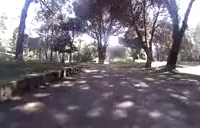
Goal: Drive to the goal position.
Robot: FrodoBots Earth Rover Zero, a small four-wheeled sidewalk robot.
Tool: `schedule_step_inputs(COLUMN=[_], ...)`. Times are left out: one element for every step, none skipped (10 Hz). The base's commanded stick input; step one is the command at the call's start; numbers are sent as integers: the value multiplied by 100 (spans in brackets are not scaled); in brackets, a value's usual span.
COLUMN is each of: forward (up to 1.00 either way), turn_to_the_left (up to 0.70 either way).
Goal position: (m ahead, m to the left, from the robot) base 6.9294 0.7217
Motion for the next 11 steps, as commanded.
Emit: schedule_step_inputs(forward=[85, 85, 85, 85, 85, 85, 85, 85, 85, 85, 85], turn_to_the_left=[0, 0, 0, 0, 0, 0, 0, 0, -10, -33, -34])
